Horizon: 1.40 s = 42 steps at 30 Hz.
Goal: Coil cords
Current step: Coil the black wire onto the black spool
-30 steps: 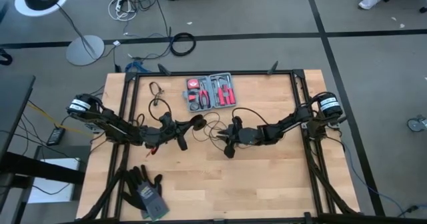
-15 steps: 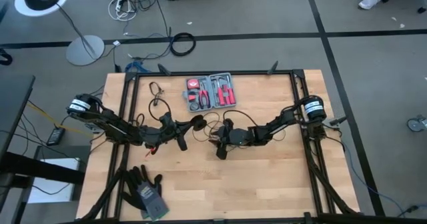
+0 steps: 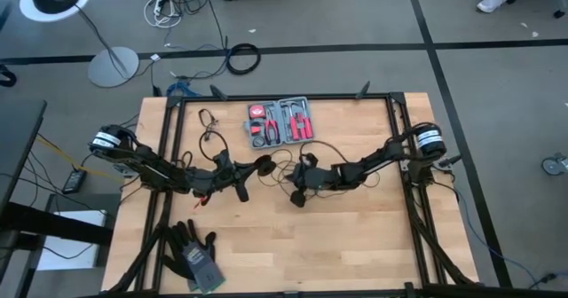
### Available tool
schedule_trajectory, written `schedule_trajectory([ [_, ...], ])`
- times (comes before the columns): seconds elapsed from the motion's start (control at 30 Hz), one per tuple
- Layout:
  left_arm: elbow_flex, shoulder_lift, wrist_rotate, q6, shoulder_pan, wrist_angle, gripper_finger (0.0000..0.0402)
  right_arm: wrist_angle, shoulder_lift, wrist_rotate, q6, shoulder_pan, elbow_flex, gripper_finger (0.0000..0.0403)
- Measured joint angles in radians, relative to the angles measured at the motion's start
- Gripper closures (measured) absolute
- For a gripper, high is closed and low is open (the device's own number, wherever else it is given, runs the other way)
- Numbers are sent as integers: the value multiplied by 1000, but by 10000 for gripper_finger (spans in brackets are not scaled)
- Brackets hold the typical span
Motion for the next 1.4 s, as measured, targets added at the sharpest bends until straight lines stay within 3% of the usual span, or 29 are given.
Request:
schedule_trajectory([
  [0.2,0,0,47,-1,0,-9,401,-244,-118,-38,100,-82,0,401],
  [0.5,0,0,101,-1,0,-25,401,-329,-221,-83,66,-153,0,402],
  [0.97,101,0,106,-8,1,-354,401,-718,-220,-101,-28,-197,310,403],
  [1.4,227,1,10,-110,83,-643,401,-729,-215,-104,26,-134,430,403],
])
